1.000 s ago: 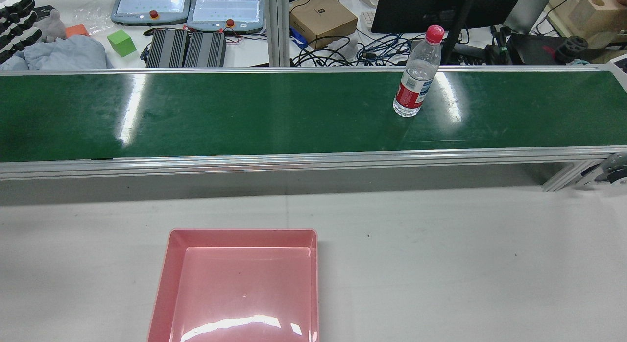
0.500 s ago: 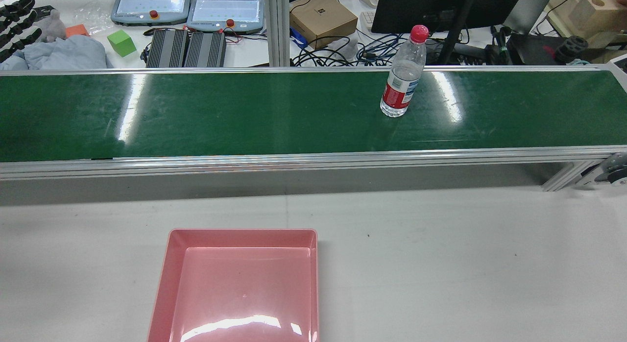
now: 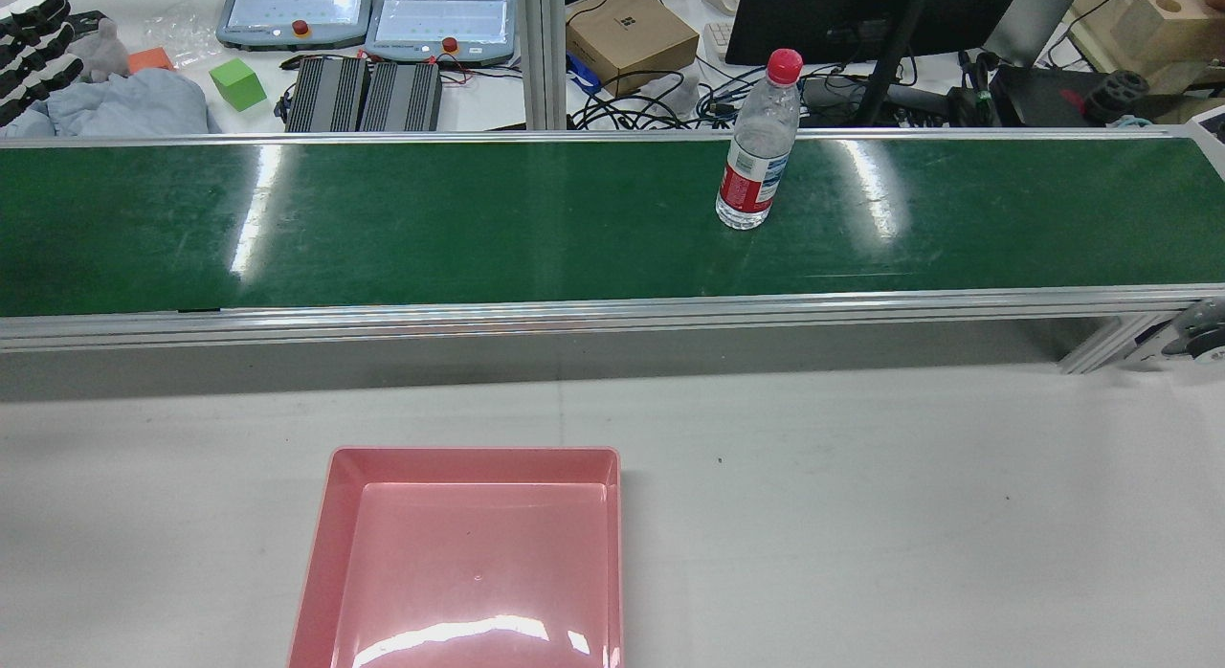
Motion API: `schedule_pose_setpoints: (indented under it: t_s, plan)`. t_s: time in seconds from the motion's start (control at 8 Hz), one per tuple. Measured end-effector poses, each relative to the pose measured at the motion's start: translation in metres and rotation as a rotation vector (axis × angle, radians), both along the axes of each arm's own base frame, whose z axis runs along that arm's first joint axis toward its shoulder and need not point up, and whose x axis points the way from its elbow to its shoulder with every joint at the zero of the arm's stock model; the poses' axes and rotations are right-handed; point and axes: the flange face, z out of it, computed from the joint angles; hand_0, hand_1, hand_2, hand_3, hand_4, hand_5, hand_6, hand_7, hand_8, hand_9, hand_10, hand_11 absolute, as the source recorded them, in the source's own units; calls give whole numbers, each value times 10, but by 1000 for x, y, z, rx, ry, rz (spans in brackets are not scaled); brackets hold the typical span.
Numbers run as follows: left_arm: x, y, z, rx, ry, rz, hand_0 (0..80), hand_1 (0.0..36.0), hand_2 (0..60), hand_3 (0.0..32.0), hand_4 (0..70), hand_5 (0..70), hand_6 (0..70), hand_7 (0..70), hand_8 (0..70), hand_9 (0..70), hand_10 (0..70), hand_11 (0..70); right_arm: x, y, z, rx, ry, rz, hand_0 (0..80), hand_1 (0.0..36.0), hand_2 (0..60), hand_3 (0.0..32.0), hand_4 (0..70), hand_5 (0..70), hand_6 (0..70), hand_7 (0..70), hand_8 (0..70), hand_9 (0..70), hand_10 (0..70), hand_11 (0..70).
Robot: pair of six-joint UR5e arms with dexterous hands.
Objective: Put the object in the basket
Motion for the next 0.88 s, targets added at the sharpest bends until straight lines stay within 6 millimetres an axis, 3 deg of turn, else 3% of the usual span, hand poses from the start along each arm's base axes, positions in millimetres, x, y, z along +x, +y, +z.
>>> schedule_pose_setpoints:
  t_s: [0.88]
  plan:
    - [4,-1,-1,-2,0,5,482,7,0,0,82,59,0,0,0,0,27,48,0,0,0,0,0,0,0,0,0,0,0,0,0,0,0,0,0,0]
